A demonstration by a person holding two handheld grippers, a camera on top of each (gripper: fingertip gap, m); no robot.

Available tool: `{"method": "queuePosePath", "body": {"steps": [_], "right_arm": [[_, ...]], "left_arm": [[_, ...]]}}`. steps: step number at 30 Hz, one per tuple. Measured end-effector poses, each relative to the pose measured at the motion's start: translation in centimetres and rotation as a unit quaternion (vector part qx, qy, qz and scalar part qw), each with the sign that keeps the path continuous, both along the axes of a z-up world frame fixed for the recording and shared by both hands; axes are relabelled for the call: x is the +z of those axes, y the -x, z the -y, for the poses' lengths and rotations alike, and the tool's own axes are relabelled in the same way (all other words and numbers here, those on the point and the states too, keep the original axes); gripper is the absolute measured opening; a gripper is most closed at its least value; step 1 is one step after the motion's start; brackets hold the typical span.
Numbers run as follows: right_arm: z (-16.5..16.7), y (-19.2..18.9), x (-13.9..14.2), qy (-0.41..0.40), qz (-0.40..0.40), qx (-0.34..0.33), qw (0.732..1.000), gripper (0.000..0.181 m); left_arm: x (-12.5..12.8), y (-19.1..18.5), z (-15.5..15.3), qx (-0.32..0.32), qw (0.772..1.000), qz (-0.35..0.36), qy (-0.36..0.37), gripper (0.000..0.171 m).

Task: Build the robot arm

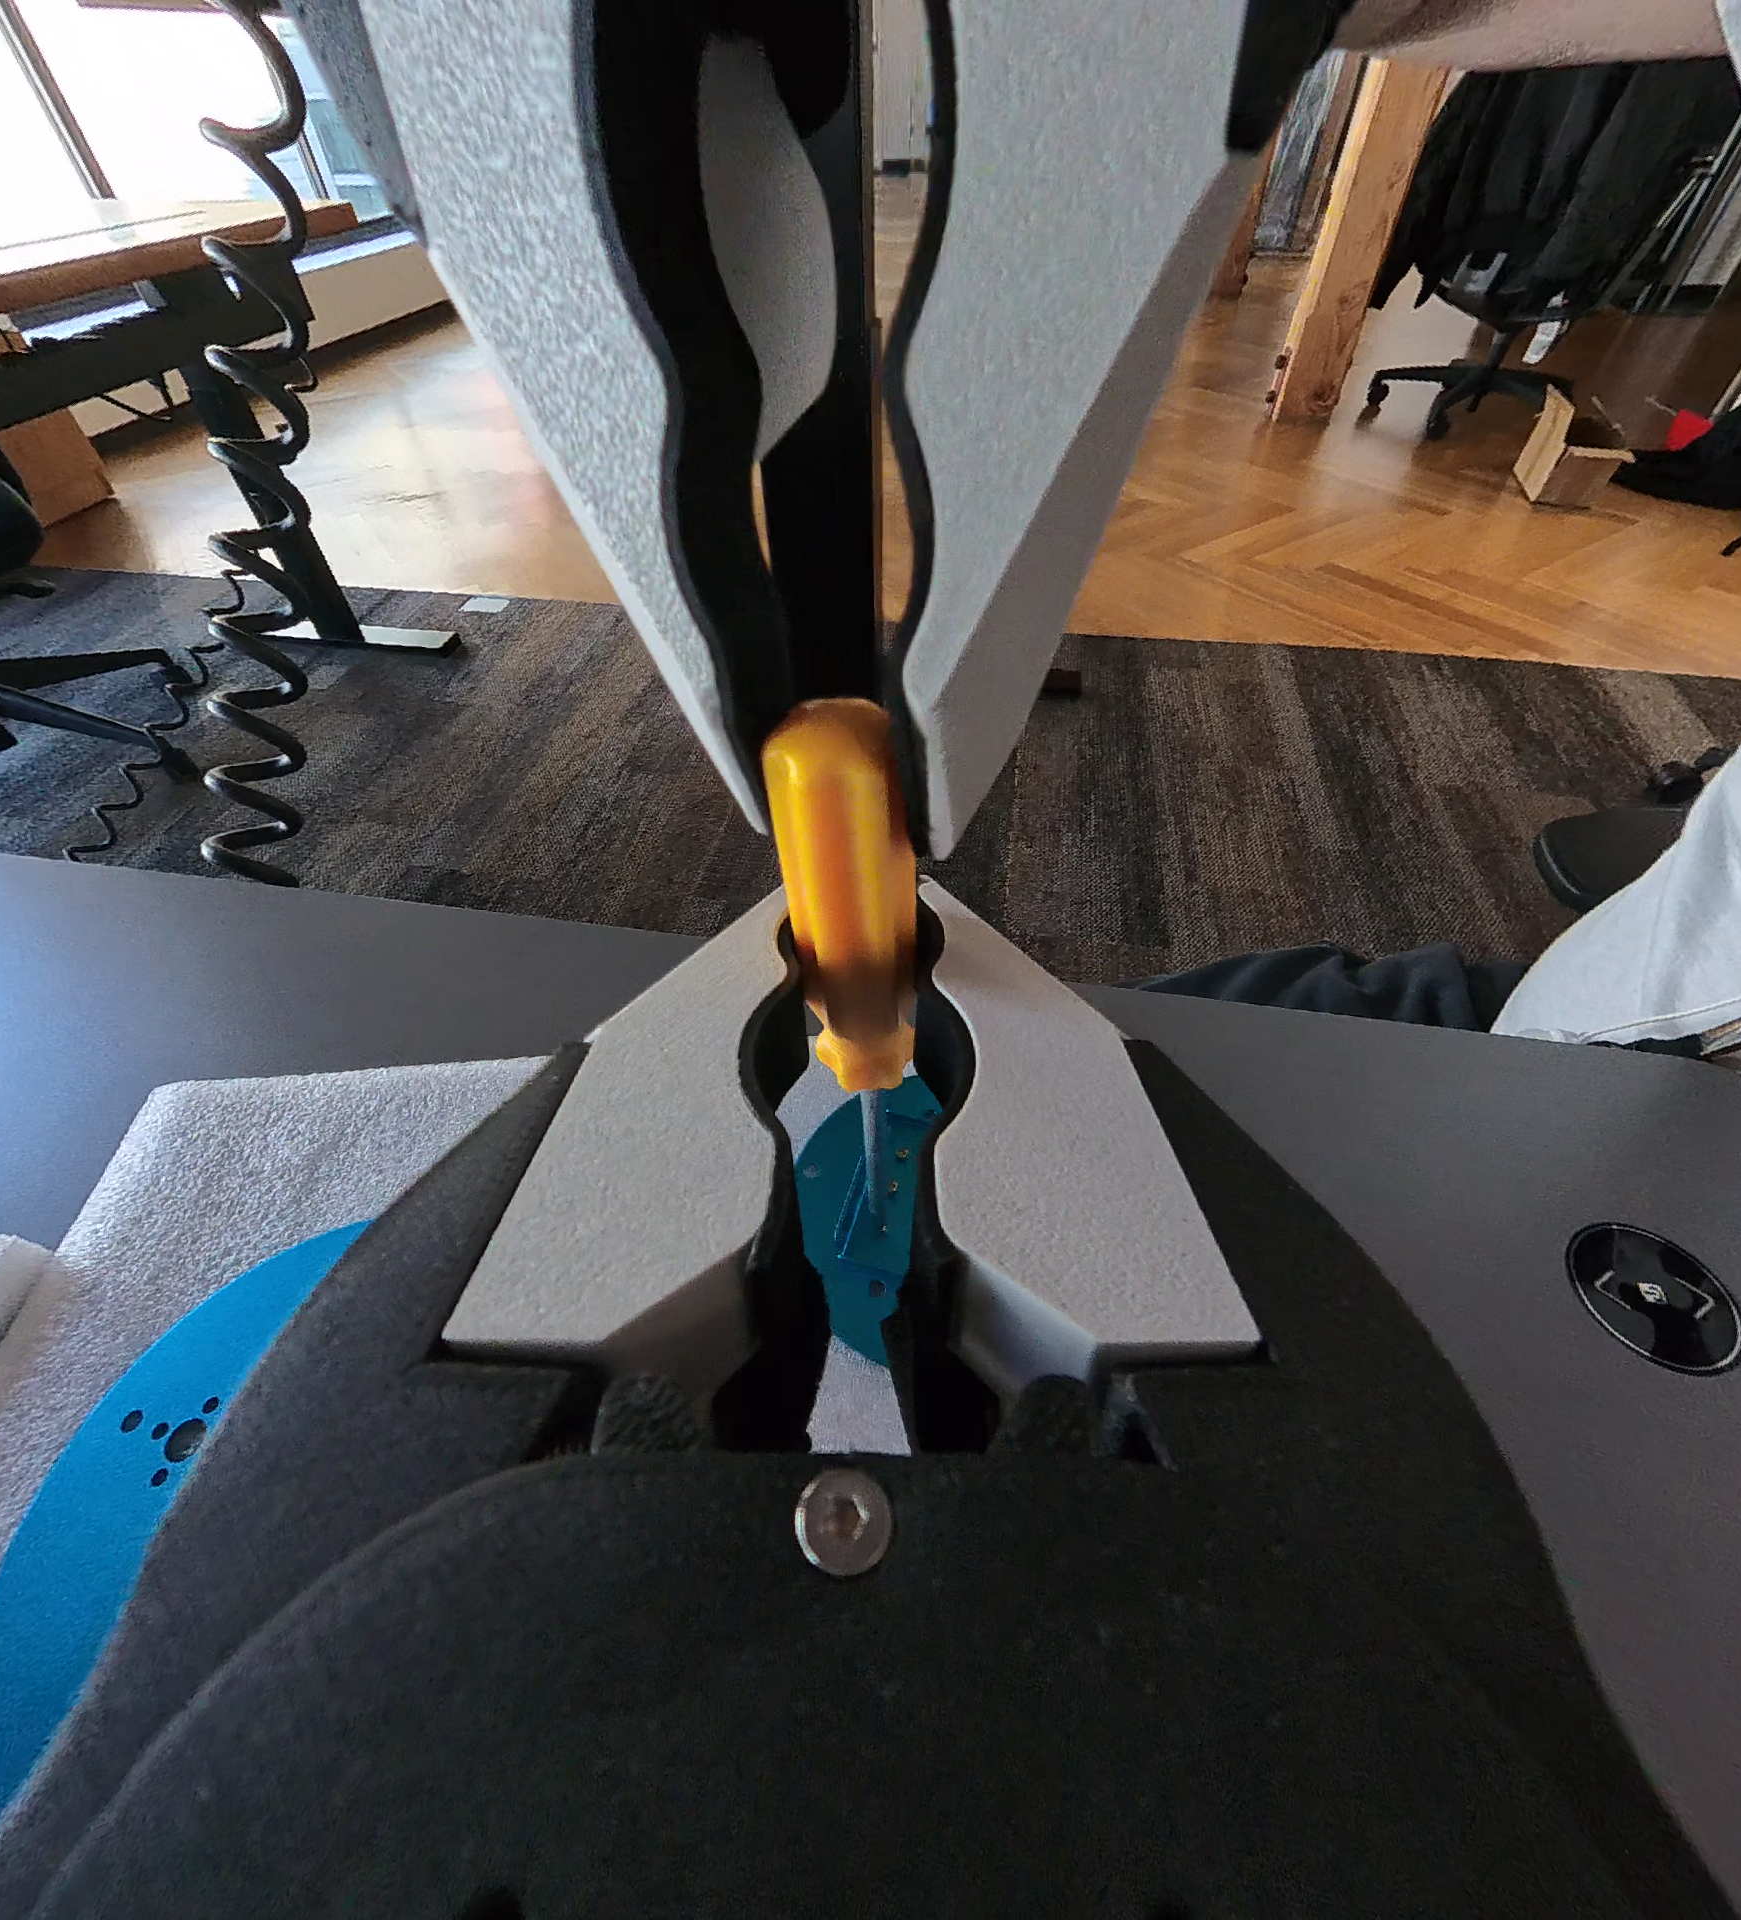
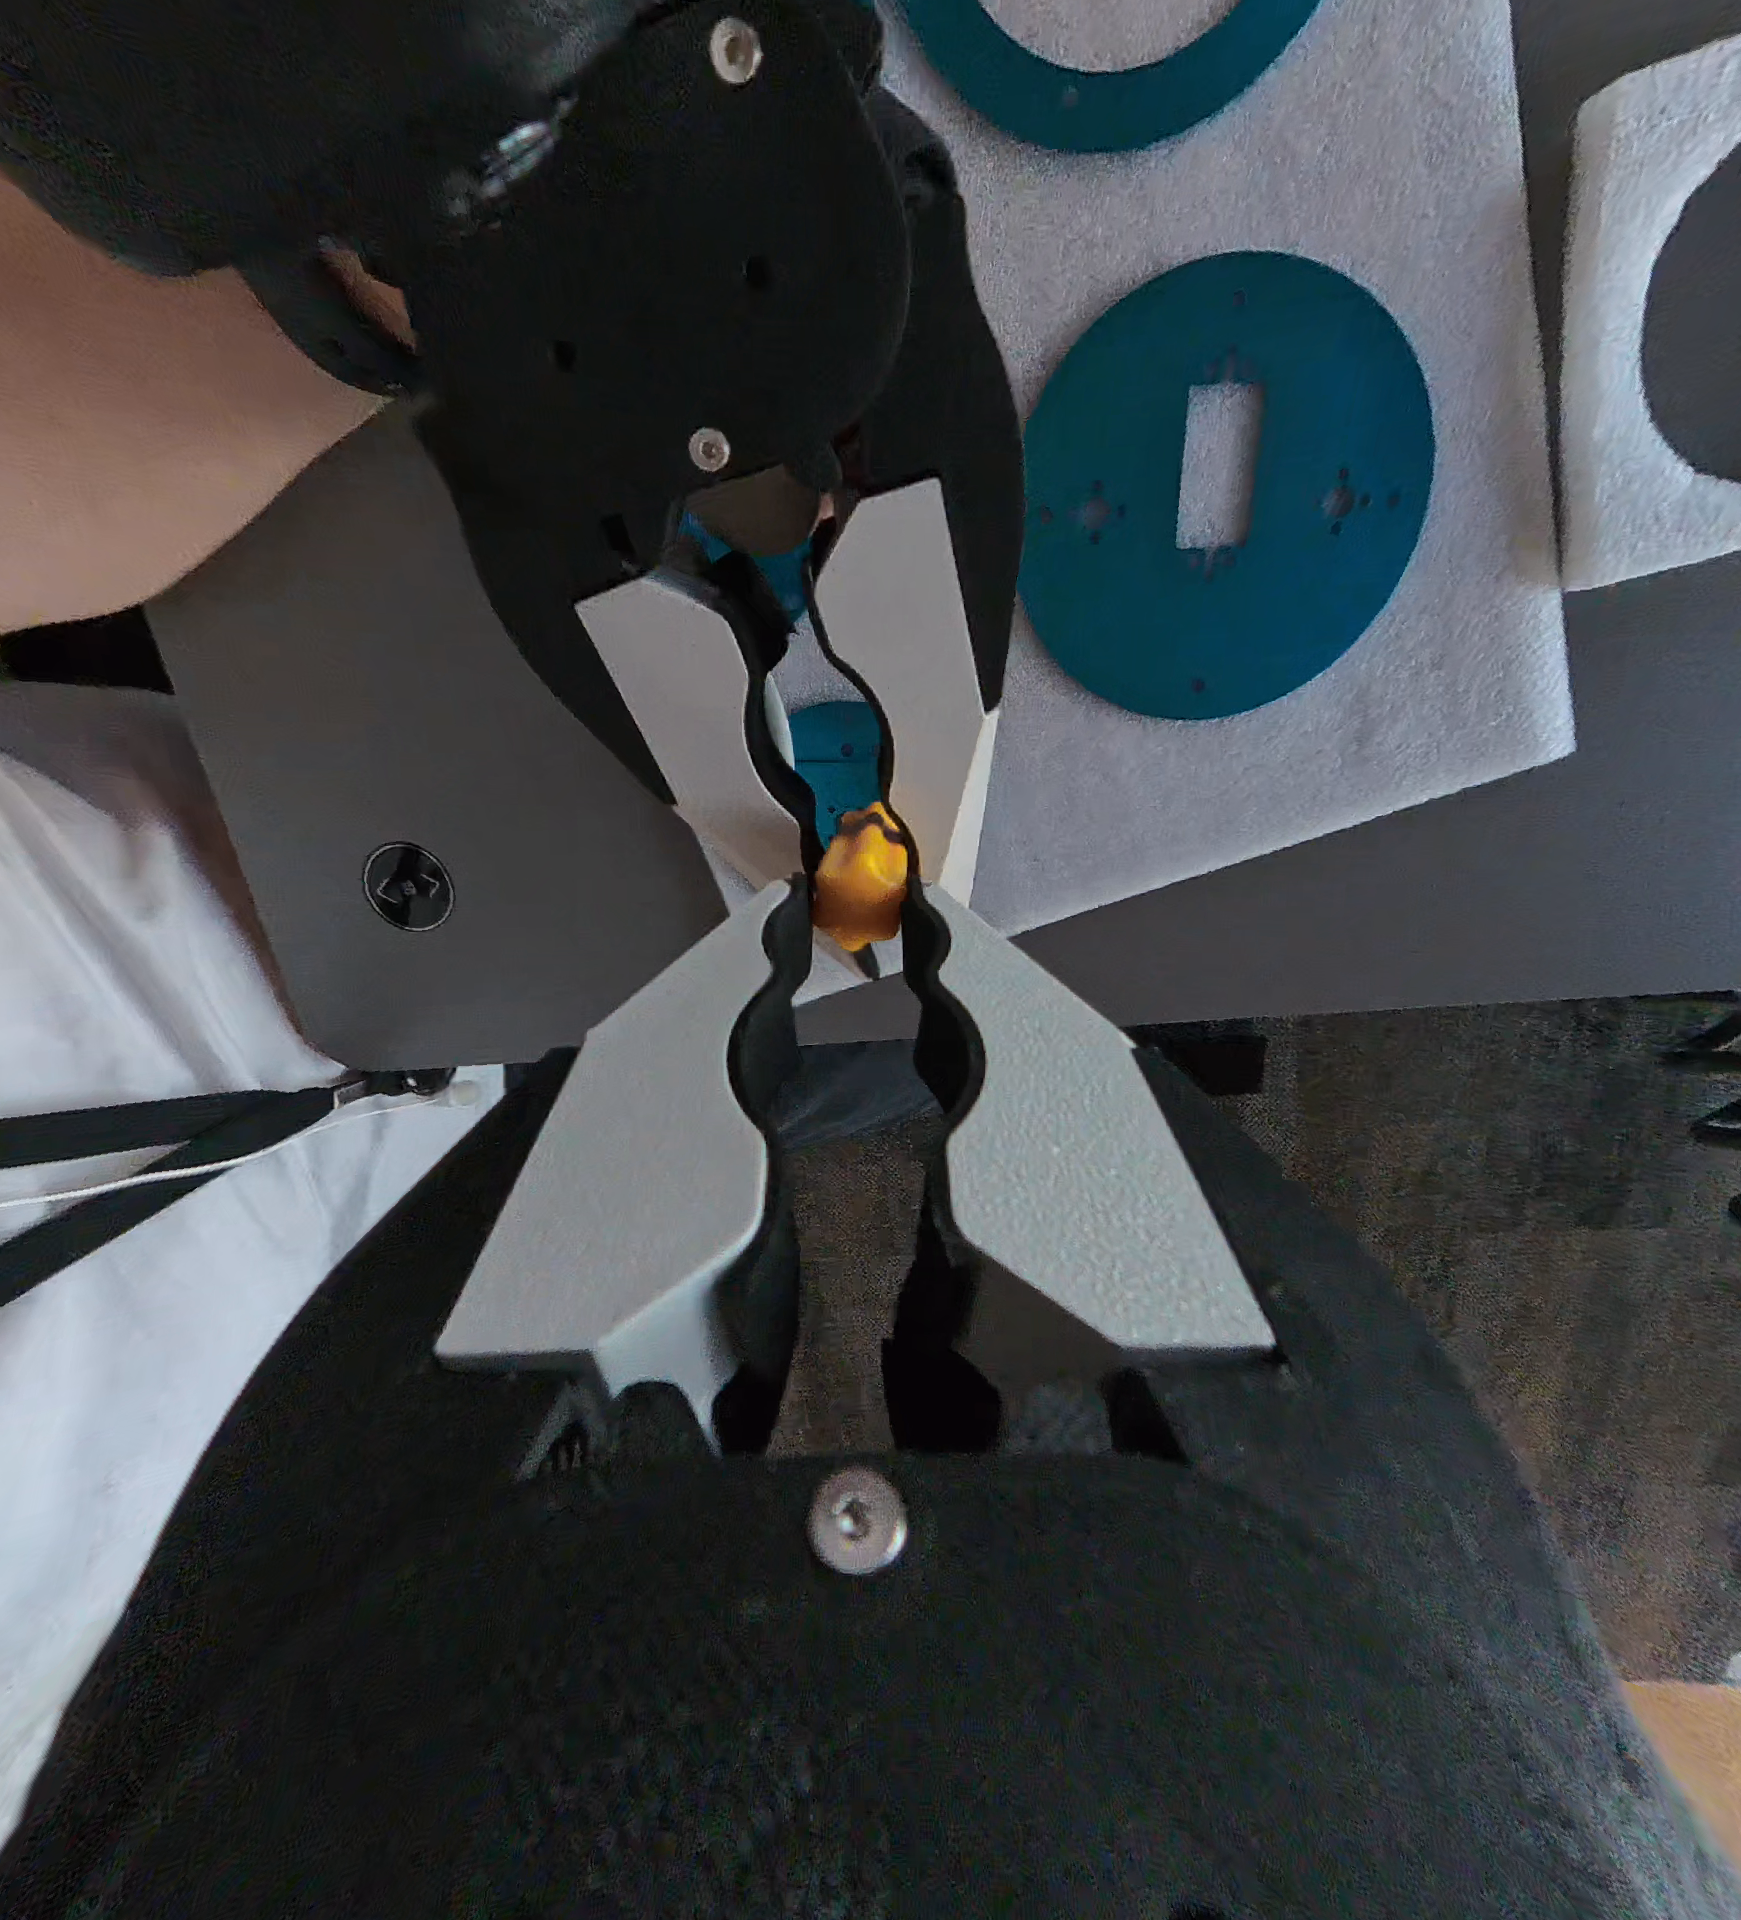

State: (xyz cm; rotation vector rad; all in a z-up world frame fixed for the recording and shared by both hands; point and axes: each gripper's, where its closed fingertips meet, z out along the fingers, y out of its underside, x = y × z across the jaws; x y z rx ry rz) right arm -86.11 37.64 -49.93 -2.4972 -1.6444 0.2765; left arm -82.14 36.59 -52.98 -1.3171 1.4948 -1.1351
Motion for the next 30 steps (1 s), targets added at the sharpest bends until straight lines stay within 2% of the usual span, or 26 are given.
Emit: {"method": "queuePosePath", "body": {"steps": [2, 4, 7, 10, 12, 15, 21, 24, 25, 26, 28, 30], "right_arm": [[0.1, 0.2, 0.0, -0.015, 0.000, 0.061, 0.998, 0.017], [0.1, 0.2, 0.1, -0.048, 0.008, 0.163, 0.985, 0.017], [0.4, 0.4, 0.6, -0.117, 0.002, 0.321, 0.940, 0.019], [0.6, 0.4, 0.7, -0.137, 0.009, 0.385, 0.913, 0.017], [0.5, 0.3, 0.6, -0.120, 0.018, 0.371, 0.921, 0.017], [0.3, 0.4, 0.5, -0.093, 0.026, 0.309, 0.946, 0.016], [0.2, 0.2, 0.4, -0.069, 0.025, 0.114, 0.991, 0.017], [0.4, 0.0, 0.4, -0.051, 0.002, 0.031, 0.998, 0.017], [0.6, 0.0, 0.4, -0.044, -0.001, 0.024, 0.999, 0.017], [1.0, 0.0, 0.3, -0.042, 0.002, 0.053, 0.998, 0.017], [1.0, 0.1, 0.2, -0.075, 0.001, 0.155, 0.985, 0.016], [1.0, 0.8, -0.3, -0.096, -0.029, 0.216, 0.971, 0.018]], "left_arm": [[0.0, 0.1, 0.1, -0.005, 1.000, 0.000, 0.001, 0.012], [0.0, 0.0, 0.3, -0.009, 1.000, 0.001, 0.006, 0.012], [0.0, -0.1, 0.5, -0.017, 1.000, 0.005, 0.008, 0.012], [0.0, -0.1, 0.6, -0.020, 1.000, 0.004, 0.009, 0.012], [0.0, -0.2, 0.5, -0.018, 1.000, 0.004, 0.011, 0.012], [0.0, -0.2, 0.4, -0.013, 1.000, 0.004, 0.011, 0.011], [-0.3, -0.5, 0.3, -0.004, 1.000, -0.011, 0.001, 0.009], [-0.3, -0.6, 0.6, -0.010, 1.000, -0.012, 0.003, 0.009], [-0.3, -0.6, 0.8, -0.017, 1.000, -0.011, 0.000, 0.009], [-0.3, -0.7, 1.1, -0.024, 1.000, -0.008, -0.007, 0.009], [-0.3, -0.7, 1.1, -0.024, 1.000, -0.006, -0.007, 0.009], [-0.2, -0.6, 1.1, -0.029, 1.000, 0.003, 0.003, 0.009]]}}
